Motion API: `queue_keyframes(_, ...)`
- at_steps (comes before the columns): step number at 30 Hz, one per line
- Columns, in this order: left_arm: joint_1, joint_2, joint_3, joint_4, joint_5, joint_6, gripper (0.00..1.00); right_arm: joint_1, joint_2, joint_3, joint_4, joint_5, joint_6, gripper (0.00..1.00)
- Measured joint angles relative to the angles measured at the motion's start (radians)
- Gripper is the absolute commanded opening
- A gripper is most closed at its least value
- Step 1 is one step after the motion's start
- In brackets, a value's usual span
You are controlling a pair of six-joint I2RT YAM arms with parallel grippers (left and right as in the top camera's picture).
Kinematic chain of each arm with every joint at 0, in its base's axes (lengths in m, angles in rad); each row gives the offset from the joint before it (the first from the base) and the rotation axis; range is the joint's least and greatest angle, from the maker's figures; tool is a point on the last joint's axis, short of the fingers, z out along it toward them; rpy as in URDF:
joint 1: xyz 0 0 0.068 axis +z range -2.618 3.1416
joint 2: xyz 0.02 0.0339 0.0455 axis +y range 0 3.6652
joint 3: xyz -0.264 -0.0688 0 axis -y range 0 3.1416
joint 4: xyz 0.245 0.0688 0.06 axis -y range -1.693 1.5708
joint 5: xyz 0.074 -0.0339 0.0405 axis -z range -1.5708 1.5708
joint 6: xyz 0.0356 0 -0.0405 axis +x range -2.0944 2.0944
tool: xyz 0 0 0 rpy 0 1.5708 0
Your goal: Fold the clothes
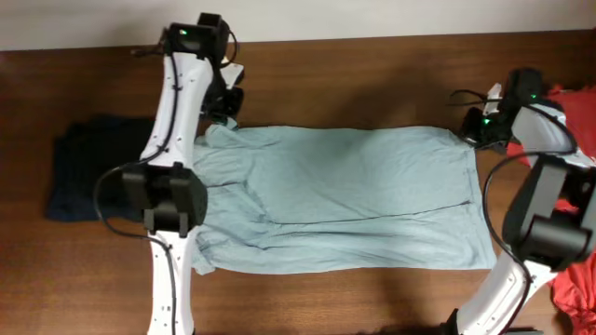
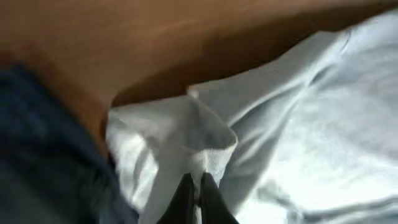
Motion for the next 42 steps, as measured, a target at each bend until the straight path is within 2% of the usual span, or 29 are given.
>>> queue_keyframes(8, 0.023, -0.043, 0.000, -0.021, 0.000, -0.031, 0.00, 0.000, -0.169, 0.024, -0.180, 0.104, 0.000, 0.04)
queue_keyframes(18, 0.015, -0.072, -0.013, -0.020, 0.000, -0.033, 0.00, 0.000, -0.175, 0.021, -0.232, 0.122, -0.001, 0.04)
queue_keyframes(26, 0.006, -0.299, -0.388, -0.010, 0.000, -0.074, 0.00, 0.000, -0.175, 0.021, -0.235, 0.113, -0.001, 0.04)
queue_keyframes(31, 0.006, -0.334, -0.594, 0.088, 0.000, -0.098, 0.01, 0.000, -0.175, 0.021, -0.269, 0.091, 0.000, 0.04)
queue_keyframes(37, 0.006, -0.332, -0.700, 0.116, -0.008, -0.111, 0.01, 0.000, -0.175, 0.021, -0.386, 0.113, 0.033, 0.04)
queue_keyframes(42, 0.006, -0.332, -0.723, 0.067, -0.039, -0.112, 0.01, 0.000, -0.175, 0.021, -0.468, 0.194, 0.078, 0.04)
